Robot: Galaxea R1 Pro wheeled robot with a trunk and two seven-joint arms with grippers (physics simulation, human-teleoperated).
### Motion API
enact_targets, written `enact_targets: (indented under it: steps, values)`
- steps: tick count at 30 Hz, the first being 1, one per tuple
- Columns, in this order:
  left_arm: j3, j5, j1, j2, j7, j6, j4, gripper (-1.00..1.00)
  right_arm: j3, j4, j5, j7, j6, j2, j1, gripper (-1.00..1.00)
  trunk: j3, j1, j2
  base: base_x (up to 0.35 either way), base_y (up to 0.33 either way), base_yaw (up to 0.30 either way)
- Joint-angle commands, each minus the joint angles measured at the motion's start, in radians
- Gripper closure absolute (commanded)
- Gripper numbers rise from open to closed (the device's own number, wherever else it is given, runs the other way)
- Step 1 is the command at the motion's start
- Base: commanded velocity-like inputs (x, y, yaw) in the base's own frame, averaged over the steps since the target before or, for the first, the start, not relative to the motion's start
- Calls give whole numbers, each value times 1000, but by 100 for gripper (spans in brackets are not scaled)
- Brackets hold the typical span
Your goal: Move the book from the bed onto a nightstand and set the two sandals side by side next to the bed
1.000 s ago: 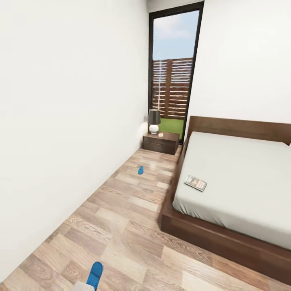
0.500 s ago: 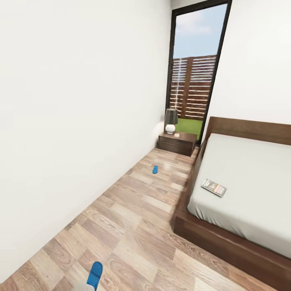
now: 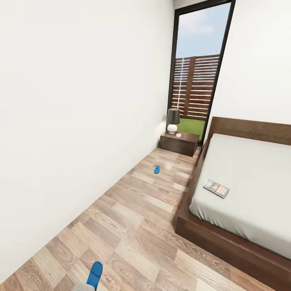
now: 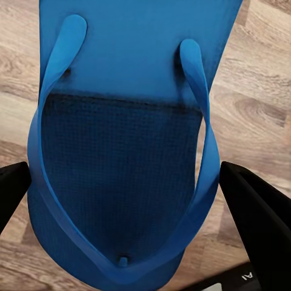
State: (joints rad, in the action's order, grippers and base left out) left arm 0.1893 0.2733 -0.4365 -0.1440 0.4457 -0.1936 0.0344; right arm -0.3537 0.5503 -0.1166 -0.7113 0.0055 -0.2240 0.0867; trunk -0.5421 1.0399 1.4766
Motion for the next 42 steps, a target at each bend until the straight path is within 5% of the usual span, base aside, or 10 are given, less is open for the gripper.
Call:
enact_targets:
  steps: [1,42]
  values:
    - [9,11,-1,0,2,-4,-1,100,-2,-1,-5,-5,0,0,1,-100,-1,0,1,0,0,0]
    - [9,11,-1,0,2,-4,-1,100,-2,-1,-5,-5,-1,0,1,-100,-1,0,1,231,29,73]
